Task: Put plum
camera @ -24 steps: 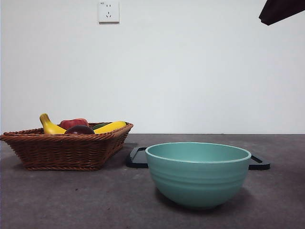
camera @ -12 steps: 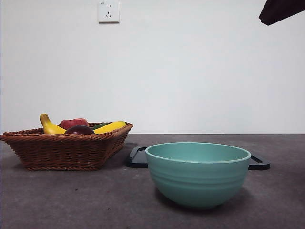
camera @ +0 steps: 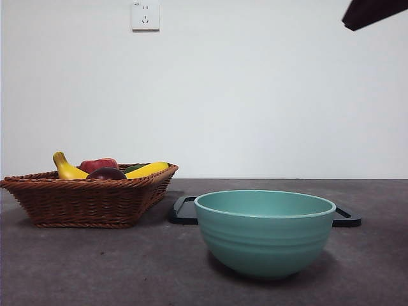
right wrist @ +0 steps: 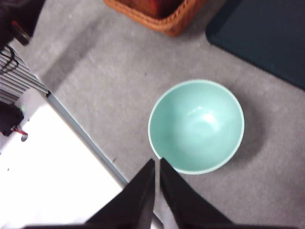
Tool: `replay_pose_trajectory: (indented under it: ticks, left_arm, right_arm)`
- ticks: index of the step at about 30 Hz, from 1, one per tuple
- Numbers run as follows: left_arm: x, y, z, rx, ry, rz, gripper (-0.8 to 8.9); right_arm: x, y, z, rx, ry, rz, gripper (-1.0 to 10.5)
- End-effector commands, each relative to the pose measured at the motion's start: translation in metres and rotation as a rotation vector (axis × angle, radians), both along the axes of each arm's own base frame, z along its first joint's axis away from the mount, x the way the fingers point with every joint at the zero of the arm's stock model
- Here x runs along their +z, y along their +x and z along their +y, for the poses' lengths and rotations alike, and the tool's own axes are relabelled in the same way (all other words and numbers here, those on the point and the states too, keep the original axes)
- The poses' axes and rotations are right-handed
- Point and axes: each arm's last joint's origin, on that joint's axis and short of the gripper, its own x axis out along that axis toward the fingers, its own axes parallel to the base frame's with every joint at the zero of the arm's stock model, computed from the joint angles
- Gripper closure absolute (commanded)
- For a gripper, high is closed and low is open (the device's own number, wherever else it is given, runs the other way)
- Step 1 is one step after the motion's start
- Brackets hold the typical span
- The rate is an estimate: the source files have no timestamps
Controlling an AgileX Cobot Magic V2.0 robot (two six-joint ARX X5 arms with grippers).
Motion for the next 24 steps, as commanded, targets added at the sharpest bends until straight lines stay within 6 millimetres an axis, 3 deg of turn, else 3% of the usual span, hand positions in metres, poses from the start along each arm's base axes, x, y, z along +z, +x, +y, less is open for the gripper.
replay_pose_trajectory:
  ticks: [1,5,10,14,19,24]
  left_arm:
    - [-0.007,0.001,0.000,0.000,-0.003,0.025,8.06]
    - [-0.007,0.001,0.000,0.001,-0.003,0.025,8.06]
    - [-0.007,0.001,0.000,0.000,-0.003,0.025,8.06]
    - [-0.007,0.001,0.000,0.000,-0.003,0.025,8.06]
    - [-0.007,0.001,0.000,0.001,-0.003,0.025,8.06]
    - [-0.007,0.001,0.000,0.001,-0.003,0.025,8.06]
  right_arm:
    - [0.006,0.001,0.001,0.013,0.012,-0.036,9.4]
    - [0.012,-0.001,-0.010,0.018,-0.011,-0.157,9.4]
    - [0.018,0.000,-0.037,-0.153,0.016,-0.391,9.4]
    - [0.009,-0.005,-0.061,-0.343,0.002,-0.552,9.4]
    - [-0.039,-0.014,-0.086,-0.610,-0.044,-0.753,9.4]
    - [-0.079,-0.017,-0.093,-0.717,-0.064,-0.841,9.4]
